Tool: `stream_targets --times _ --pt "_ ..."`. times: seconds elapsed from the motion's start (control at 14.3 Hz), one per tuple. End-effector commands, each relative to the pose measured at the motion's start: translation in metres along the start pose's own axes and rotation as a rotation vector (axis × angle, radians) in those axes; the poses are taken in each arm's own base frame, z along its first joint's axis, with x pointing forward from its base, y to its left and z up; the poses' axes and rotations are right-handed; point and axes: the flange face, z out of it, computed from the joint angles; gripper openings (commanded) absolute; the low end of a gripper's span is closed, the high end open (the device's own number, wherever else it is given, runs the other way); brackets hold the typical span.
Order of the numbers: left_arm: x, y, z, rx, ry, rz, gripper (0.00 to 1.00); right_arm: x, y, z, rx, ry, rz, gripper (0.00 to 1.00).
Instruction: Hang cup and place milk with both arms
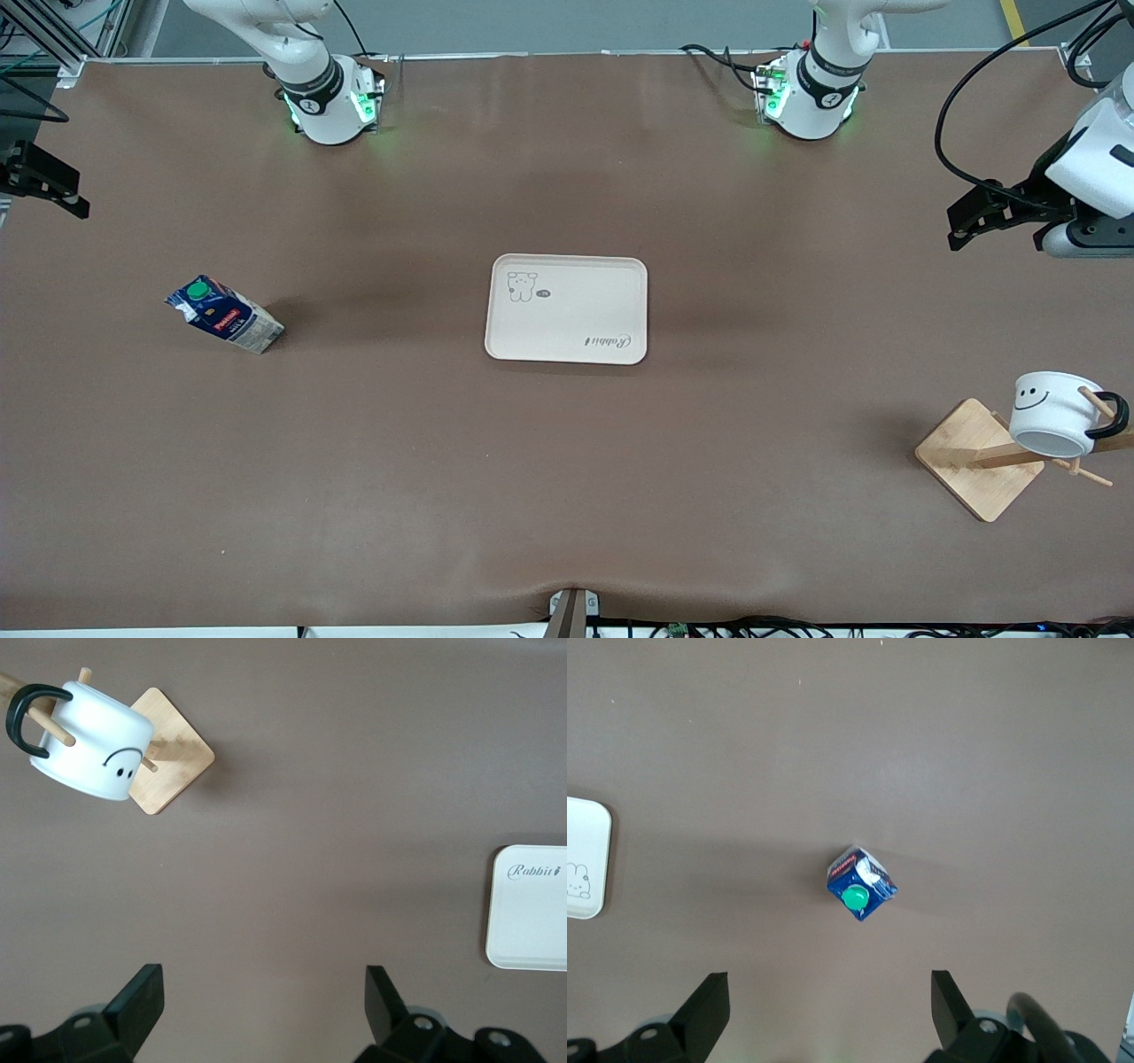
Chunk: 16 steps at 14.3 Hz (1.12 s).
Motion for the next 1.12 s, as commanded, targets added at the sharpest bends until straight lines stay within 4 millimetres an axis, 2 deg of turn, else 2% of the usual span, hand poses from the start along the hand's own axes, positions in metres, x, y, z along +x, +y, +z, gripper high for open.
stream_targets --times 0.0,0.21,0.28,0.63,1.05 --pt "-0.006 -0.001 -0.006 -0.026 0.0 0.008 1.0 -0.005 0.004 -0.006 0.003 -0.001 0.059 1.0" --pt "-0.007 -0.008 -0.009 -0.025 0.004 -0.002 1.0 -0.005 0.007 -0.006 0.003 -0.001 0.119 1.0" --pt "-0.007 -0.007 -0.009 -0.025 0.0 -0.002 1.0 -0.006 0.012 -0.006 0.002 0.002 0.123 1.0" --pt "-0.006 -0.004 -0.014 -0.014 0.007 -0.002 1.0 -0.003 0.011 -0.017 -0.009 0.029 0.122 1.0" --pt "-0.003 -0.002 -0.019 -0.012 0.018 -0.002 1.0 -0.001 0.012 -0.014 -0.007 0.024 0.125 1.0"
